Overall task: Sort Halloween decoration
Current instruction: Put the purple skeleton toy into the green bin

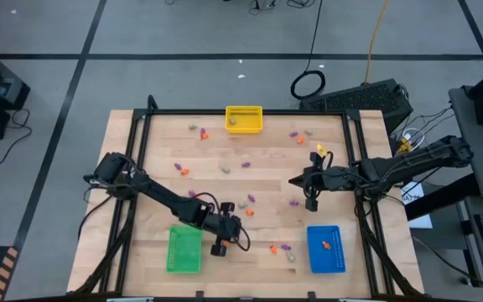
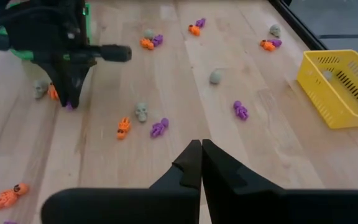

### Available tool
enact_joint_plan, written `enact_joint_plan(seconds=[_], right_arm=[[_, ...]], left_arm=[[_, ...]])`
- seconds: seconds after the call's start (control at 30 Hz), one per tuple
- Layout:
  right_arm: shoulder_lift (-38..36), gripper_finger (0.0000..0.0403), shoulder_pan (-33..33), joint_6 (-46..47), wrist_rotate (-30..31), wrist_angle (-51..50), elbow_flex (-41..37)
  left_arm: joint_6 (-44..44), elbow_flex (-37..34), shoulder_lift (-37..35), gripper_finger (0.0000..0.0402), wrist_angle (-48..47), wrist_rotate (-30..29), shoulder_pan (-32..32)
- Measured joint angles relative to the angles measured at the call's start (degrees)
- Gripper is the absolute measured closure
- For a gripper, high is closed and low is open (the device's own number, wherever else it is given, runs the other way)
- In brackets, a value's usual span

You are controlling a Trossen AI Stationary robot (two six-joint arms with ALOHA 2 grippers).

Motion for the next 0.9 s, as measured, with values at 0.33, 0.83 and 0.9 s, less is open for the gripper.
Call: enact_joint_plan(seconds=[0.33,0.83,0.9], right_arm=[[0.0,0.0403,0.0,-0.6,0.0,-0.6,0.0],[0.0,0.0403,0.0,-3.6,0.0,-0.5,0.0],[0.0,0.0403,0.0,-3.6,0.0,-0.6,0.0]], left_arm=[[-1.2,6.3,-11.7,0.04,-18.8,0.5,-1.7],[-2.9,6.4,-13.2,0.0401,-18.5,-2.7,-3.5],[-1.1,6.6,-11.2,0.04,-14.5,0.0,-2.3]])
